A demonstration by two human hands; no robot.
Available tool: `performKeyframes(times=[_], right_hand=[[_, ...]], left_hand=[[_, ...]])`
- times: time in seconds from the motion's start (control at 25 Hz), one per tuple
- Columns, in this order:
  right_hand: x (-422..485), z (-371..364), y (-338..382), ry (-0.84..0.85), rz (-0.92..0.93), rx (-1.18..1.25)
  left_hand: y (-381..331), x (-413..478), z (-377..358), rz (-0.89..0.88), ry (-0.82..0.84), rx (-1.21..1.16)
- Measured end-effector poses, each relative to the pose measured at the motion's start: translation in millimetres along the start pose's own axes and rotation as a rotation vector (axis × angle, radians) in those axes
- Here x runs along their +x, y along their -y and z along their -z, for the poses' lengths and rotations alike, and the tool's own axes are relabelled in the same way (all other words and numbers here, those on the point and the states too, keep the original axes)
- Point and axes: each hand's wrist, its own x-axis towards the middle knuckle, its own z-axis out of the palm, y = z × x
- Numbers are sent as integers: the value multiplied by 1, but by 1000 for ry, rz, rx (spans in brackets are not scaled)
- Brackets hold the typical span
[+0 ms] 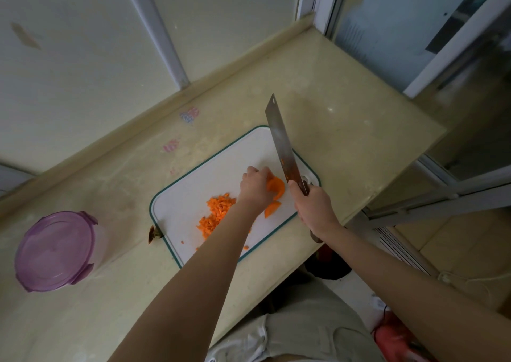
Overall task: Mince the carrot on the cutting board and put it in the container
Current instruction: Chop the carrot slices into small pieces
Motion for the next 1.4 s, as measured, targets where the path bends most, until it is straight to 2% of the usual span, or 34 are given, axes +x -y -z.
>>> performKeyframes(times=[0.12, 0.2, 0.44, 0.6, 0.8, 1.08, 1.28, 1.4], right_hand=[[-2, -1, 1, 8, -1, 5], [-4, -2, 2, 20, 1, 6], [-7, -6, 3, 35, 3, 2], [-9, -5, 3, 35, 19, -27], [-13, -5, 0, 31, 15, -10], [-19, -8, 2, 40, 43, -43], [-19, -11, 2, 30, 40, -41], [-20, -12, 2, 37, 51, -34]], left_hand=[[-1, -7, -1, 62, 27, -124], [3, -11, -1, 55, 54, -62], [4, -26, 3, 52, -15, -200], [8, -39, -11, -93, 84, -16], [8, -46, -25, -127, 40, 259], [10, -53, -31, -38, 31, 208], [28, -49, -5, -5, -127, 256], [37, -43, 9, 20, -41, 308]])
